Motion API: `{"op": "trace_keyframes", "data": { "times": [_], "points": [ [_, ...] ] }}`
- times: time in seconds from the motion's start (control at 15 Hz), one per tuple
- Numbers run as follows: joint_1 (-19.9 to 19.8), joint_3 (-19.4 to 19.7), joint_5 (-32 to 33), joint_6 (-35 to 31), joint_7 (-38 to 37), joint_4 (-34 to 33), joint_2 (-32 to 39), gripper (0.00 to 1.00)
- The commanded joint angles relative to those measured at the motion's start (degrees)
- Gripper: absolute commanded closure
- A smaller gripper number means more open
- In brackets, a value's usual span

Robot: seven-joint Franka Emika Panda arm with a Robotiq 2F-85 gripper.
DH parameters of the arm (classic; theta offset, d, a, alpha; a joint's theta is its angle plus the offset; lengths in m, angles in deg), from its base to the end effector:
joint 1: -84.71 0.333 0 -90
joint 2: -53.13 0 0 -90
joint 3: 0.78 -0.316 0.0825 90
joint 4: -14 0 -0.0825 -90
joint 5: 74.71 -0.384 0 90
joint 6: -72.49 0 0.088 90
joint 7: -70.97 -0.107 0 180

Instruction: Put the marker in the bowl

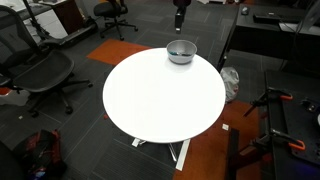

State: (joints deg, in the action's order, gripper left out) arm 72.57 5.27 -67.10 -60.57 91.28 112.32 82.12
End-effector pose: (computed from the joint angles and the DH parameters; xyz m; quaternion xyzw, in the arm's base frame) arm 0.6468 -0.2071 0.3065 0.9934 0.0690 0.0228 0.0883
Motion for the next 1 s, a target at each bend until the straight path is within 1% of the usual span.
{"op": "trace_keyframes", "data": {
  "times": [0.0, 0.47, 0.53, 0.73, 0.93],
  "points": [
    [0.0, -0.1, 0.9, 1.2, 0.8, 5.7, -7.2, 0.00],
    [1.1, 0.3, 1.8, 1.4, -0.1, 11.4, -15.1, 0.00],
    [0.5, 0.2, 0.3, 0.9, 0.1, 7.9, -11.5, 0.00],
    [0.9, 0.2, 0.5, 0.9, 0.1, 9.5, -13.3, 0.00],
    [0.9, 0.2, 0.5, 0.9, 0.1, 9.8, -13.4, 0.00]
  ]
}}
